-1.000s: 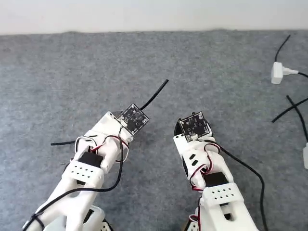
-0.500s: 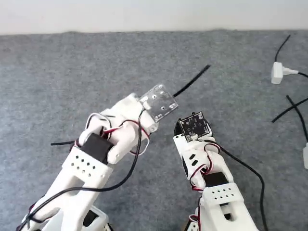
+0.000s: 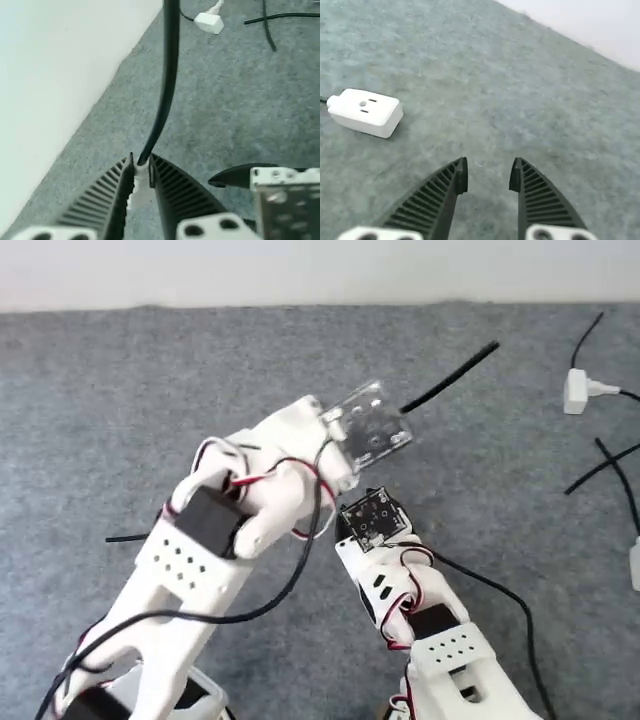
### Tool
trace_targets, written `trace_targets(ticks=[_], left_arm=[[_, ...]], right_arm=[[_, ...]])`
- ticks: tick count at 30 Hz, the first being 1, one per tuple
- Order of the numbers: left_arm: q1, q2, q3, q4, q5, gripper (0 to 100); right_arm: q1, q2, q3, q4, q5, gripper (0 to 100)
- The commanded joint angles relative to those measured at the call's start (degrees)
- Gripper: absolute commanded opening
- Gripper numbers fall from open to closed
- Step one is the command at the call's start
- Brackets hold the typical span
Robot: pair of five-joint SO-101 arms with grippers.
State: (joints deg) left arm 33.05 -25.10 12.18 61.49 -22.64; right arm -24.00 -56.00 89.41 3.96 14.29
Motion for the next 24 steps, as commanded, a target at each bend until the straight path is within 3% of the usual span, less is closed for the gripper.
trace_targets(ticks=[1,6,12,24], left_arm=[[3.96,3.78,-12.09,7.38,1.58,1],[7.91,5.98,-20.88,12.48,3.60,1],[13.01,5.80,-21.67,14.86,4.04,1],[13.19,5.80,-21.49,16.35,7.03,1]], right_arm=[[-0.75,0.40,-0.88,-1.10,0.79,16.2],[-0.57,0.40,-0.79,-1.10,0.79,16.2],[-0.40,0.40,-0.70,-1.10,0.79,16.2],[2.33,-0.04,-0.88,-1.10,0.79,16.2]])
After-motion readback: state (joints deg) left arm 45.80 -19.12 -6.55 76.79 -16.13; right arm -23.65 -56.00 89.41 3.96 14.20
